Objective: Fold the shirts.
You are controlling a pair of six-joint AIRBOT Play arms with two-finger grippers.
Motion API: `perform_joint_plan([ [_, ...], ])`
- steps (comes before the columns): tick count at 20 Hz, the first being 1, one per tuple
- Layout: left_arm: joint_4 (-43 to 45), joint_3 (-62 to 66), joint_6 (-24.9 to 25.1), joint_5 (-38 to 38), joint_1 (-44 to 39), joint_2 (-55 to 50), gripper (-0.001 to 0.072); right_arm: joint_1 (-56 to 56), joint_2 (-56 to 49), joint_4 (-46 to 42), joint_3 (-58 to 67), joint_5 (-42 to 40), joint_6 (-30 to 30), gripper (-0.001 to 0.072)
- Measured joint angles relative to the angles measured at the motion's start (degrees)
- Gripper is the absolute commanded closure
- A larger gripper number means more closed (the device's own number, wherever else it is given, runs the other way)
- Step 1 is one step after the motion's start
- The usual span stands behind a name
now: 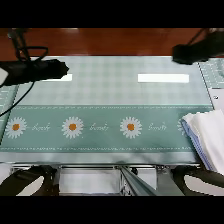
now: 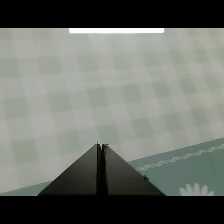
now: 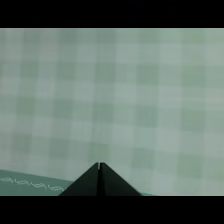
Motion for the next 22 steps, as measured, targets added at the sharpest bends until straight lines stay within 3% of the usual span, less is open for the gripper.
perform_joint_plan([
  [7, 12.61, -0.02, -3.21, -5.25, -0.63, -7.26, 0.0684, 5.16, -8.63, -9.73, -5.53, -1.55, 8.22, 0.0682],
  [22, 15.04, -0.02, -3.91, -6.75, -0.74, -8.33, 0.0684, 5.22, -9.75, -12.09, -6.80, -1.36, 10.05, 0.0682],
])
